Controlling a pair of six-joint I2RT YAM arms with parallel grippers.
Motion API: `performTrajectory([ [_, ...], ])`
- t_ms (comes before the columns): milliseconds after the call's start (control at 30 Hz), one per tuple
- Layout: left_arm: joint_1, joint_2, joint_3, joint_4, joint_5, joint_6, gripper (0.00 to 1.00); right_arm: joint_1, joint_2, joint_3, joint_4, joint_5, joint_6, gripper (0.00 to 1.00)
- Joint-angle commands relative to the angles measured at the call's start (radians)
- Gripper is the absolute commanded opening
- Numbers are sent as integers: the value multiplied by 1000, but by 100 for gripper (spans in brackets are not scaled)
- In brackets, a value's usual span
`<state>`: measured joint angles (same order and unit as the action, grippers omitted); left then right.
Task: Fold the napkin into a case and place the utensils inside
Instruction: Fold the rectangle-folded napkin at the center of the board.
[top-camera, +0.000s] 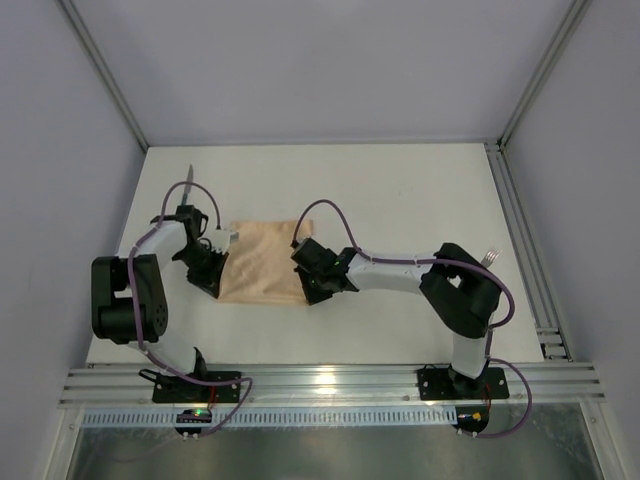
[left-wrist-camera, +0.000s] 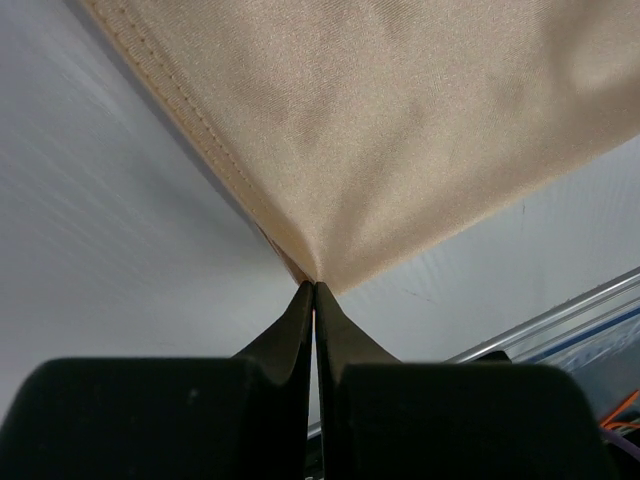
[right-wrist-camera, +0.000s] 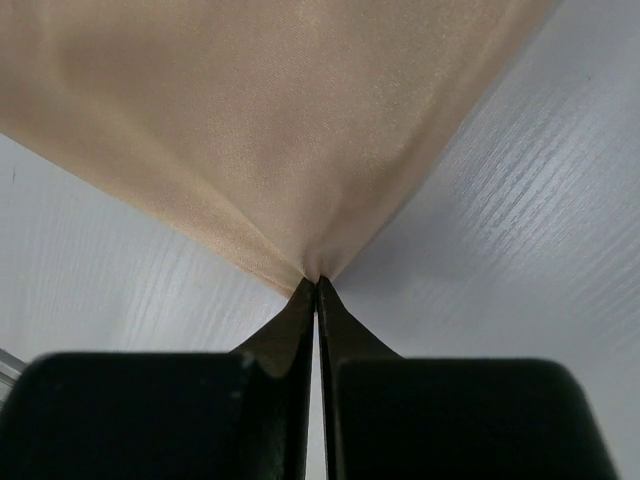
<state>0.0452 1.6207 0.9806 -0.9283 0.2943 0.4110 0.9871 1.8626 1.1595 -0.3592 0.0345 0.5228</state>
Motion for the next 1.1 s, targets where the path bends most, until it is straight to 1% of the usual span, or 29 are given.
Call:
performTrajectory([
  [0, -2, 17, -17, -9, -49, 37, 0, 5, -26, -29, -4, -13, 16, 4],
  [200, -1, 47, -26, 26, -50, 34, 0, 7, -34, -23, -3, -19, 14, 4],
  [233, -2, 47, -28, 28, -58, 37, 0, 5, -37, -20, -7, -19, 13, 6],
  [267, -4, 47, -29, 29, -64, 37, 0, 5, -51, -17, -15, -19, 8, 11],
  [300, -4, 45, -33, 35, -67, 40, 0, 5, -60, -11, -38, -19, 3, 22],
  [367, -5, 45, -34, 37, -75, 46, 0, -7, -89, 9, -63, -19, -7, 34],
  [400, -5, 47, -34, 42, -75, 51, 0, -28, -132, 14, -70, -19, -10, 43],
  [433, -4, 45, -33, 45, -70, 51, 0, -62, -175, 16, -58, -21, -17, 45],
  [467, -4, 45, -33, 45, -70, 51, 0, -62, -175, 12, -58, -59, -17, 47],
  [533, -4, 47, -26, 48, -66, 49, 0, -134, -207, 2, -5, -99, -15, 52],
  [600, -5, 47, -25, 48, -63, 48, 0, -189, -194, 9, 42, -148, 5, 53],
  [667, -4, 51, -26, 51, -58, 42, 1, -263, -136, 37, 87, -171, 28, 54],
  [700, -5, 51, -26, 52, -55, 40, 1, -309, -79, 64, 103, -206, 57, 54],
  [733, -5, 51, -28, 54, -55, 40, 1, -327, -51, 81, 120, -228, 74, 53],
  [800, -5, 51, -26, 57, -58, 38, 2, -355, 6, 123, 155, -275, 118, 54],
  [833, -5, 50, -26, 59, -57, 37, 2, -367, 57, 172, 157, -272, 126, 54],
  [900, -5, 45, -28, 59, -52, 37, 2, -375, 104, 230, 167, -272, 144, 54],
  [933, -5, 45, -28, 59, -50, 35, 2, -383, 151, 245, 192, -283, 166, 53],
  [1067, -5, 44, -33, 59, -44, 34, 2, -390, 249, 290, 276, -337, 235, 53],
])
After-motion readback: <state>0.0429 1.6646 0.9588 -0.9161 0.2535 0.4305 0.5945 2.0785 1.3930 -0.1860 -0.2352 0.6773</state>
